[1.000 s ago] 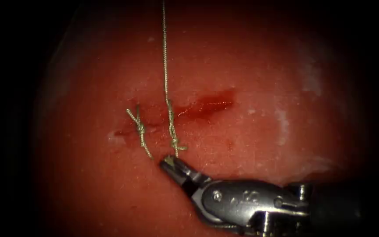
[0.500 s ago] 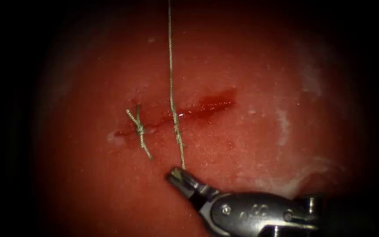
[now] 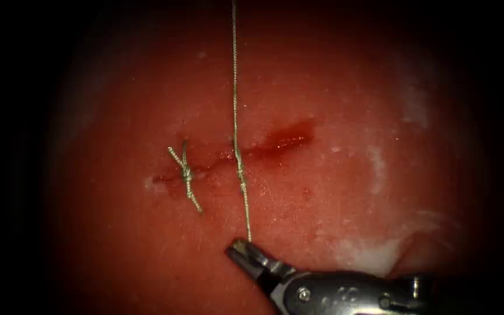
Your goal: Wound Closure
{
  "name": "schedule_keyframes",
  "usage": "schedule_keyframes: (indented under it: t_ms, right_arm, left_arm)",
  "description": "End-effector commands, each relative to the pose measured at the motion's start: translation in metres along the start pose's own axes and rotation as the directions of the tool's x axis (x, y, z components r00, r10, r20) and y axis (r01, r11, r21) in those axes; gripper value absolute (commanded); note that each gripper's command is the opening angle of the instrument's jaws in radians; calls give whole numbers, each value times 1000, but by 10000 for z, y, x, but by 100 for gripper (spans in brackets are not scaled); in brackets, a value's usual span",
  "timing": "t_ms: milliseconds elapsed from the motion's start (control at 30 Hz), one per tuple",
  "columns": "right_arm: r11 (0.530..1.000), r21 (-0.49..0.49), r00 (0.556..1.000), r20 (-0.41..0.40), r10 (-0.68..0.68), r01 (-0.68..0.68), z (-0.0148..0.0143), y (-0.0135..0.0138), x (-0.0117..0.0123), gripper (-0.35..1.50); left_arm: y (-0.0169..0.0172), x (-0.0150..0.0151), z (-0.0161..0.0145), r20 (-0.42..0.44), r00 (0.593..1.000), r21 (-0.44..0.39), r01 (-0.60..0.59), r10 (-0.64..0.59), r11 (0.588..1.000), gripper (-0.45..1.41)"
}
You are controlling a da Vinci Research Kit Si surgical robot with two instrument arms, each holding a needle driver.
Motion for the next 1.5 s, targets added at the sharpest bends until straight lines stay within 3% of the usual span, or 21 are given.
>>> schedule_keyframes:
  t_ms: [33,567,733,867,900,933,967,1000,1133,1200,1333,1500]
  right_arm:
    - [1000,11,1000,3,-2,2,5,-10,-4,-35]
    - [1000,29,1000,24,-6,5,7,-20,-5,-35]
    - [999,38,1000,9,8,-8,10,-21,10,-35]
    - [998,63,1000,-1,8,-8,12,-20,10,-35]
    - [997,70,1000,-6,8,-7,11,-18,10,-25]
    - [995,95,1000,-18,9,-7,10,-15,12,19]
    - [995,100,1000,-23,10,-7,9,-13,13,32]
    - [995,103,1000,-26,13,-10,8,-9,18,76]
    - [986,164,1000,-17,18,-15,7,-3,31,125]
    - [972,236,1000,-8,2,0,2,1,40,137]
    - [971,240,1000,-5,-14,14,-10,5,51,147]
    - [951,309,1000,12,-1,-3,-24,10,75,123]
  left_arm:
    - [-6,2,6,-3,1000,2,-4,4,1000,-35]
    - [-4,2,8,16,1000,1,-23,23,1000,-35]
    - [18,9,-11,-5,999,-34,49,-49,998,-35]
    - [34,32,-40,-10,996,-56,93,-93,994,-35]
    - [38,39,-48,-10,994,-61,112,-113,992,-35]
    - [46,48,-59,-10,992,-69,128,-129,989,-35]
    - [52,55,-65,-13,990,-78,140,-141,987,-35]
    - [63,64,-75,-15,988,-93,153,-155,984,-35]
    - [89,84,-95,-25,985,-121,168,-172,978,-35]
    - [111,103,-115,-29,983,-139,177,-183,974,-35]
    - [134,127,-144,-41,980,-159,188,-197,969,-35]
    - [169,156,-194,-89,972,-169,200,-217,965,-35]
